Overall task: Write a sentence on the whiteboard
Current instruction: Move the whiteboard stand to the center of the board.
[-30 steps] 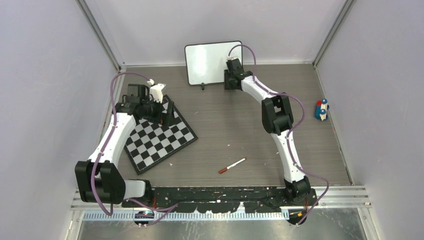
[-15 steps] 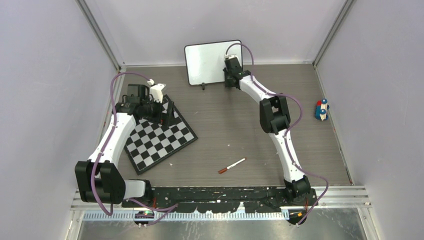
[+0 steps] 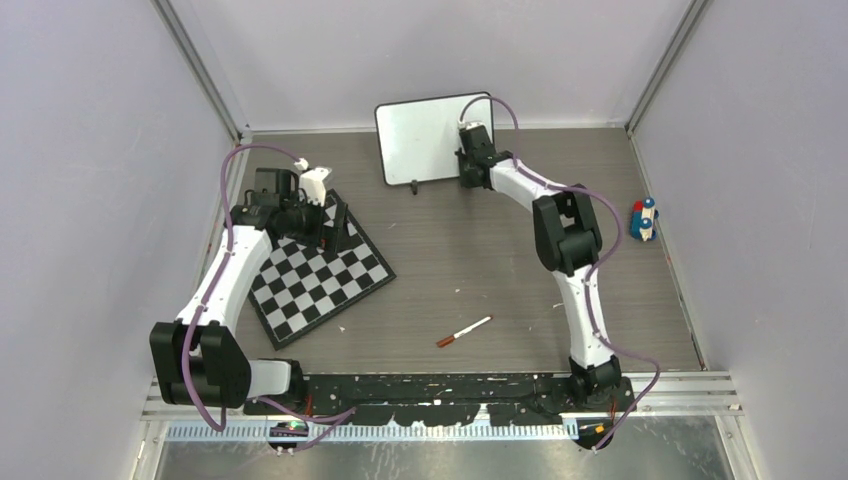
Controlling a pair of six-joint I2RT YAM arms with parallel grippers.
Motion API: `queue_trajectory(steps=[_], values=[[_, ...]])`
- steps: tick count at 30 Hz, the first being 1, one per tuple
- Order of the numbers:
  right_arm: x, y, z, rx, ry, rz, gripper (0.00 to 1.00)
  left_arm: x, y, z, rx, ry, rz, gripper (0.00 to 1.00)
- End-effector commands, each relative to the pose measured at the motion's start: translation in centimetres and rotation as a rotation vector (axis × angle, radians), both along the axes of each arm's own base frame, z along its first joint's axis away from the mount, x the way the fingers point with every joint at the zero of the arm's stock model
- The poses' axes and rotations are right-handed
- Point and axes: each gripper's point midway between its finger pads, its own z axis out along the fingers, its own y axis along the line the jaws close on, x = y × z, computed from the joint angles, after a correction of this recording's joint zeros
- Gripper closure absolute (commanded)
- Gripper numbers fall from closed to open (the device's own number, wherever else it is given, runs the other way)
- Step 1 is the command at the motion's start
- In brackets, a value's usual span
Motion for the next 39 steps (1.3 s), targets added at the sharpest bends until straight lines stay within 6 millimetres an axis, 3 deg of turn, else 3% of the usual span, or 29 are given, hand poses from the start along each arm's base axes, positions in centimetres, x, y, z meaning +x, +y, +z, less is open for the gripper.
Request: queue_trajectory(steps=[1, 14, 27, 32, 39], values=[[-3.5, -1.4, 4.0, 0.002, -0.016, 0.030, 1.00, 0.3, -0.4, 1.9, -0.021, -0.062, -0.010, 0.00], [-15.9, -4.5, 1.9, -0.006, 0.123, 0.133, 1.00, -1.2, -0.7, 4.2, -0.040, -0.106, -0.048, 0.00], [-23.5, -4.6, 2.5, 0.004, 0.132, 0.216, 1.00, -2.2, 0.3, 6.7, -0.011, -0.146, -0.005, 0.00], [-26.3, -4.2, 1.7, -0.015, 0.166, 0.265, 1.00, -2.6, 0.8, 7.8, 0.009, -0.160, 0.015, 0.00], [-28.4, -4.2, 2.2, -0.058, 0.132, 0.328, 1.00, -3.0, 1.1, 8.7, 0.017, -0.177, 0.029, 0.00]])
